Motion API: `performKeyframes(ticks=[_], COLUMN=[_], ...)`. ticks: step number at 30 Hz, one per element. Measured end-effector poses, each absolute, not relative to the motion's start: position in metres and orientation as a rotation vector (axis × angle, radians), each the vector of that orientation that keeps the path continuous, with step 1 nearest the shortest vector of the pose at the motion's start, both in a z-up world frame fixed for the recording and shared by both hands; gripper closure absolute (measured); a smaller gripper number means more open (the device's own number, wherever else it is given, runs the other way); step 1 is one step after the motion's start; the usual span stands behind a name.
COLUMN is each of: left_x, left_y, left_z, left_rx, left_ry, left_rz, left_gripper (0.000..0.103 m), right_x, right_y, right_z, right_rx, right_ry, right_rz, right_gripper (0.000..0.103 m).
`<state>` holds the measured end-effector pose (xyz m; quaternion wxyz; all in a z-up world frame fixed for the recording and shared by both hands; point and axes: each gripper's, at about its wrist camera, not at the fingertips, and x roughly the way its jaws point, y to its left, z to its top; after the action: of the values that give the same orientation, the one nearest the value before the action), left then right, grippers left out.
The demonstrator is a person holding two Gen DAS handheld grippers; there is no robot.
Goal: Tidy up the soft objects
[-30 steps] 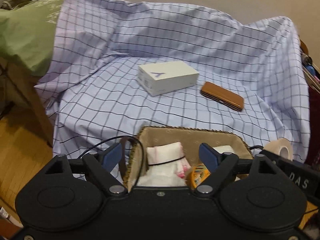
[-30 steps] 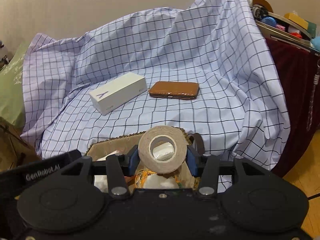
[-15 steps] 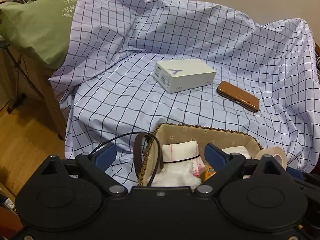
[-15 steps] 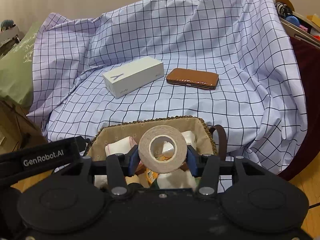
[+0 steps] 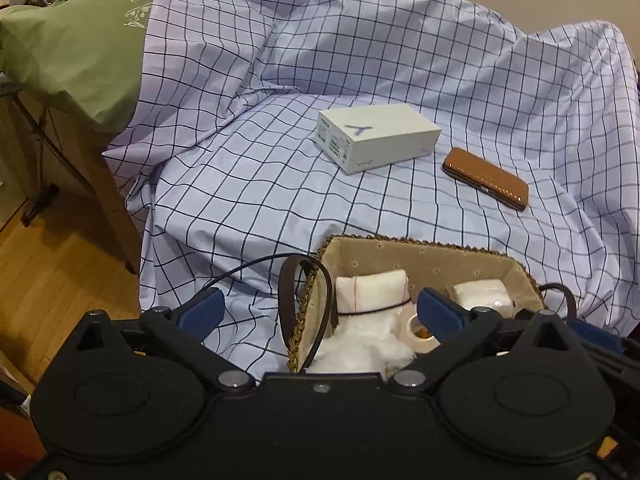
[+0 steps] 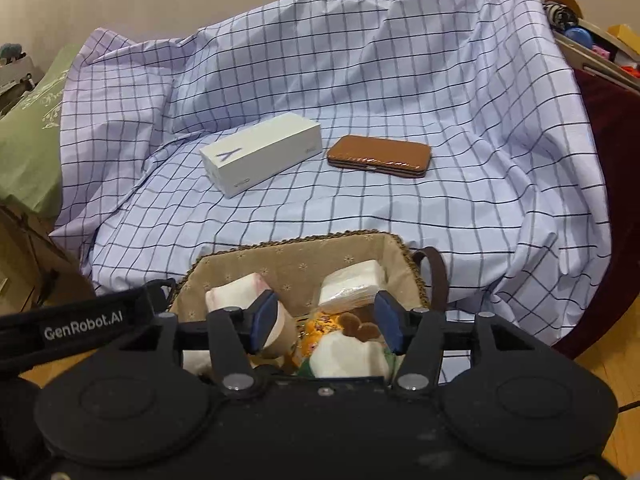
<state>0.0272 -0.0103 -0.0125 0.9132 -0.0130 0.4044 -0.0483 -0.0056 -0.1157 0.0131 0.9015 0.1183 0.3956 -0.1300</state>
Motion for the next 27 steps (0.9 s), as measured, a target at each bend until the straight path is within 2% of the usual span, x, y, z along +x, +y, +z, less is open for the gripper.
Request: performKeyframes(ticks=[27], left_x=[0.019], left_y=[-0.025], left_z=[-0.016], left_rx=[0.060], left_ry=[0.858], left_rz=[-0.140], left_gripper=[0.004], right_x=[-0.012], right_y=[-0.122], right_z=[0.009], right_rx=[0.202], right_ry=[0.865], right_rz=[-0.370], right_gripper=[0.042])
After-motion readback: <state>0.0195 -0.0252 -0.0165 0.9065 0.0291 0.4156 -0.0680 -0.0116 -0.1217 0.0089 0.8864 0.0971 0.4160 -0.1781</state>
